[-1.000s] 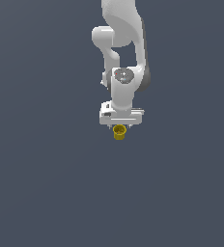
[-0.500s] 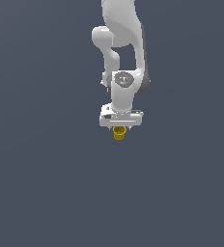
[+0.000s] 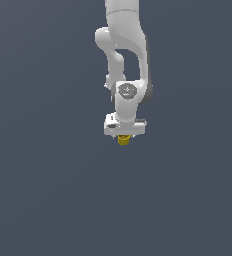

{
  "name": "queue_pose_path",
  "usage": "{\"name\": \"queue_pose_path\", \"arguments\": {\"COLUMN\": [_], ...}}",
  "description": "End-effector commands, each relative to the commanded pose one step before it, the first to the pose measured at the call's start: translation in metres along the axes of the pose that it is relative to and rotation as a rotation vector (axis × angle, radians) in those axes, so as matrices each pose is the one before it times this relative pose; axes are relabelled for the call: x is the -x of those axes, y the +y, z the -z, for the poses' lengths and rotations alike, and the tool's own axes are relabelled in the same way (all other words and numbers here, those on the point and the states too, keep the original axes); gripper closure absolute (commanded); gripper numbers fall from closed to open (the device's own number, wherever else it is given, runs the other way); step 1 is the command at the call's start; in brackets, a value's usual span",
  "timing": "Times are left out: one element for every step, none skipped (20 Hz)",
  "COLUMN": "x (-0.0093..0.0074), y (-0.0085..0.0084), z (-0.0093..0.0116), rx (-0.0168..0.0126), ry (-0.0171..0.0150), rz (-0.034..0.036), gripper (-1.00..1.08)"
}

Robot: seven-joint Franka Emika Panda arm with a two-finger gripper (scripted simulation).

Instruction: Pick up the object and move it to a goal position.

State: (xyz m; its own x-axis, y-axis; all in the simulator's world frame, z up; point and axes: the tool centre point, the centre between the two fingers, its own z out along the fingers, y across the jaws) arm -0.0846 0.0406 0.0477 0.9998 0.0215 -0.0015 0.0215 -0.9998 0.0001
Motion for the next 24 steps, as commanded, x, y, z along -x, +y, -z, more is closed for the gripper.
{"name": "queue_pose_path", "arguments": {"x": [-0.00053,0.0,0.0,0.0,0.0,0.0,0.0,0.0,0.0,0.0,0.00004,0.00008,0.00025,0.00042,0.00058,0.00075,0.0009,0.00106,0.00121,0.00135,0.00149,0.00163,0.00175,0.00187], "y": [-0.00004,0.0,0.0,0.0,0.0,0.0,0.0,0.0,0.0,0.0,-0.00007,0.00034,0.00102,0.0017,0.00237,0.00304,0.0037,0.00434,0.00498,0.0056,0.00621,0.00681,0.0074,0.00798], "z": [-0.00132,0.0,0.0,0.0,0.0,0.0,0.0,0.0,0.0,0.0,0.00113,0.00012,0.00037,0.00062,0.00086,0.00111,0.00135,0.00158,0.00182,0.00204,0.00227,0.00249,0.00271,0.00292], "rx": [-0.00005,0.0,0.0,0.0,0.0,0.0,0.0,0.0,0.0,0.0,-0.00014,0.0,0.0,0.0,0.0,0.0,0.0,0.0,0.0,0.0,0.0,0.0,0.0,0.0], "ry": [0.0013,0.0,0.0,0.0,0.0,0.0,0.0,0.0,0.0,0.0,0.00097,0.0,0.0,0.0,0.0,0.0,0.0,0.0,0.0,0.0,0.0,0.0,0.0,0.0], "rz": [0.0,0.0,0.0,0.0,0.0,0.0,0.0,0.0,0.0,0.0,0.00001,0.0,0.0,0.0,0.0,0.0,0.0,0.0,0.0,0.0,0.0,0.0,0.0,0.0], "gripper": [1.08,1.08,1.08,1.08,1.08,1.08,1.08,1.08,1.08,1.08,1.08,1.08,1.08,1.08,1.08,1.08,1.08,1.08,1.08,1.08,1.08,1.08,1.08,1.08]}}
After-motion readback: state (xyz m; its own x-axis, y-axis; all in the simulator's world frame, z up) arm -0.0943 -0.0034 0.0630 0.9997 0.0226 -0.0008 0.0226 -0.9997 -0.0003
